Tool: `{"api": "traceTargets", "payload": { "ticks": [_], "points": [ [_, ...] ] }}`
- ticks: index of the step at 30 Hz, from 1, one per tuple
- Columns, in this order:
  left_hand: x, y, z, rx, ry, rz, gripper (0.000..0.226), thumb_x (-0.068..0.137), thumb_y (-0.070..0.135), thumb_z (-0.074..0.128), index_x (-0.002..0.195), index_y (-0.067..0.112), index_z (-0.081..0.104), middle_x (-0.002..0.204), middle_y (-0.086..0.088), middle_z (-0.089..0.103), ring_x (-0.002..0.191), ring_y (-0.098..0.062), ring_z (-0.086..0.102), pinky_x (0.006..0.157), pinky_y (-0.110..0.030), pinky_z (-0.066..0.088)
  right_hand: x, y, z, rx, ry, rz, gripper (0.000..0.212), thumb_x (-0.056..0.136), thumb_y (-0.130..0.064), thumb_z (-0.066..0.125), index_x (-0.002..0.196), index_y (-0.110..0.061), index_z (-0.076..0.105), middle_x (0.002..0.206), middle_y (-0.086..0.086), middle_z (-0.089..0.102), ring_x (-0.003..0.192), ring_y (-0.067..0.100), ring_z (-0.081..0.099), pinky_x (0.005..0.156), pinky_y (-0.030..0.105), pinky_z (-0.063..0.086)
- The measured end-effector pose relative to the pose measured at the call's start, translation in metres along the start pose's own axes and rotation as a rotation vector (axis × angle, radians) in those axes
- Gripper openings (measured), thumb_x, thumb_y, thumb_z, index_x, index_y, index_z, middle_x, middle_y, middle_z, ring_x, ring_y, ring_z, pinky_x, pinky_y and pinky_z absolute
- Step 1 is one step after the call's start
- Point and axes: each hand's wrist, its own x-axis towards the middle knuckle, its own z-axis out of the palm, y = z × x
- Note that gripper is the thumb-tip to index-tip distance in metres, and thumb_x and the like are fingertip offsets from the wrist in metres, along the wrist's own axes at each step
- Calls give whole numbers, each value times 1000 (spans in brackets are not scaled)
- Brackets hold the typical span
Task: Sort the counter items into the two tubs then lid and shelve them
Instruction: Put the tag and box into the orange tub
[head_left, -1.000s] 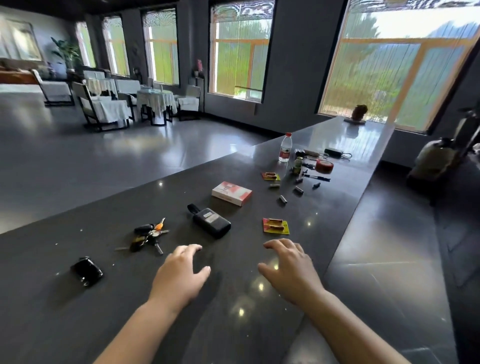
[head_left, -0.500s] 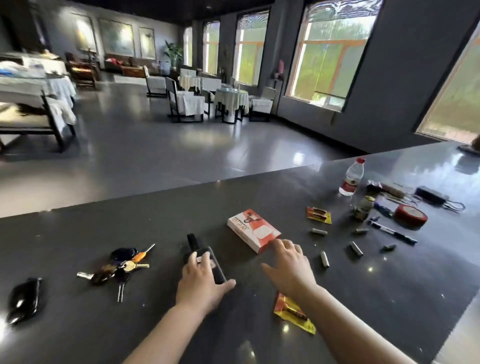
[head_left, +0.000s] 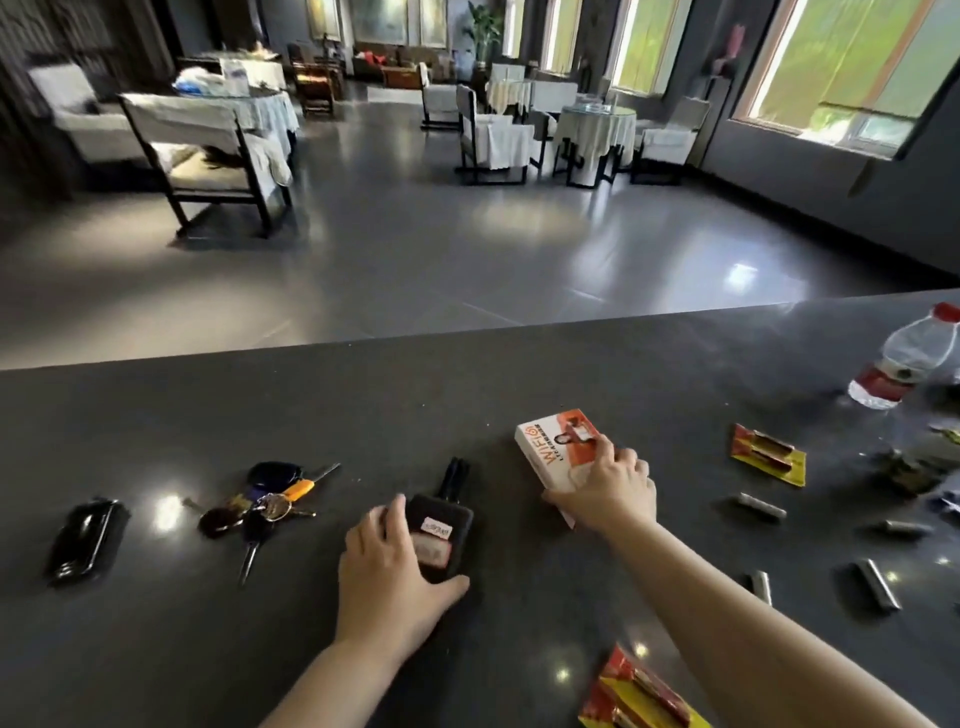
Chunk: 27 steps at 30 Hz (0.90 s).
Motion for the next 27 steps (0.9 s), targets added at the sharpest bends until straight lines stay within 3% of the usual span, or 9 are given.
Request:
{"api": "traceTargets", "payload": {
  "ticks": [5, 11, 16, 21, 27],
  "points": [
    [-4, -7, -2, -98, 8, 6, 99, 57, 61, 70, 139, 21, 32, 126, 5, 43, 116, -14, 36, 98, -23, 32, -19, -12, 1, 42, 140, -88, 106, 56, -67, 68, 143, -21, 28, 130, 8, 44, 122, 29, 38, 100, 39, 35],
    [-25, -34, -42, -158, 120, -70, 89, 49, 53, 72, 128, 24, 45, 112, 7, 47, 108, -14, 38, 91, -26, 37, -78, -41, -19, 124, 198, -262, 103, 60, -69, 64, 145, -25, 25, 133, 5, 41, 123, 26, 36, 101, 38, 32],
    [-59, -91, -105, -118, 323, -141, 86, 40, 58, 66, 120, 31, 49, 101, 15, 46, 100, -9, 39, 79, -22, 35, -141, -115, -14, 173, 119, -470, 104, 60, -71, 65, 145, -28, 24, 135, 1, 39, 125, 23, 35, 103, 37, 32],
    [-127, -169, -174, -86, 464, -325, 69, 39, 54, 68, 104, 41, 48, 86, 26, 39, 87, 0, 30, 63, -10, 27, -222, -202, 12, 200, -39, -677, 105, 59, -75, 62, 146, -31, 22, 141, -2, 35, 129, 22, 31, 105, 38, 29],
    [-234, -284, -258, -69, 580, -542, 70, 37, 56, 65, 104, 39, 52, 91, 18, 45, 92, -6, 37, 70, -24, 38, -351, -307, 51, 243, -121, -874, 105, 58, -76, 61, 145, -32, 22, 142, -2, 34, 131, 22, 30, 107, 39, 28]
  ]
}}
